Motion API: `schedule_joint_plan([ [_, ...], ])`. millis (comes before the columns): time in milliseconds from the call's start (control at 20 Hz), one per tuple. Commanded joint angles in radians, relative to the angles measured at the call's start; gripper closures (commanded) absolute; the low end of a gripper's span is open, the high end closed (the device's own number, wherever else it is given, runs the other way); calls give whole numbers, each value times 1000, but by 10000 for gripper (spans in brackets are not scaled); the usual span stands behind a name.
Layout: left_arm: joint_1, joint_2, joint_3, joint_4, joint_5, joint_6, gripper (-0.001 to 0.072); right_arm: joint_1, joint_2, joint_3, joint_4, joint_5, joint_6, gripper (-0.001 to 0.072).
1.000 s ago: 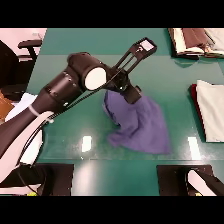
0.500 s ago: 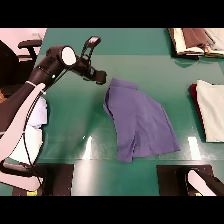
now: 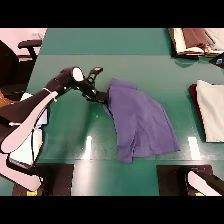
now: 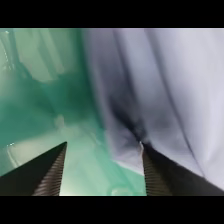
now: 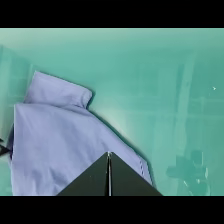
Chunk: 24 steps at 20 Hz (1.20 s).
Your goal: Fold the shirts.
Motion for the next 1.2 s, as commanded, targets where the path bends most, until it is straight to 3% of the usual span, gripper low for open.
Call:
schedule_joint_plan([
  [0, -34, -3, -21, -13, 26, 26, 185, 13, -8, 0, -1, 2, 0, 695],
  [100, -34, -3, -21, -10, 30, 25, 570, -2, 5, -1, -2, 14, 0, 694],
  [150, -34, -3, -20, -9, 32, 28, 679, -10, 13, -1, -2, 18, 0, 695],
  [400, 64, 48, 49, -1, 22, 17, 682, -105, 60, -61, -9, 127, 0, 694],
  [600, 202, 143, 89, 5, 22, 19, 682, -194, 140, -391, -9, 119, -3, 692],
  [650, 231, 163, 91, 13, 19, 21, 682, -211, 153, -487, -8, 111, -26, 608],
  [700, 254, 177, 91, 20, 11, 22, 682, -226, 158, -591, -6, 105, -50, 358],
  [750, 269, 183, 92, 27, 0, 23, 682, -233, 156, -695, -7, 89, -64, 260],
  [950, 275, 184, 91, 47, -29, 37, 682, -192, 71, -987, 94, -69, -140, 261],
  [1150, 275, 184, 91, 47, -30, 37, 681, -48, -71, -1044, 264, -276, -177, 261],
])
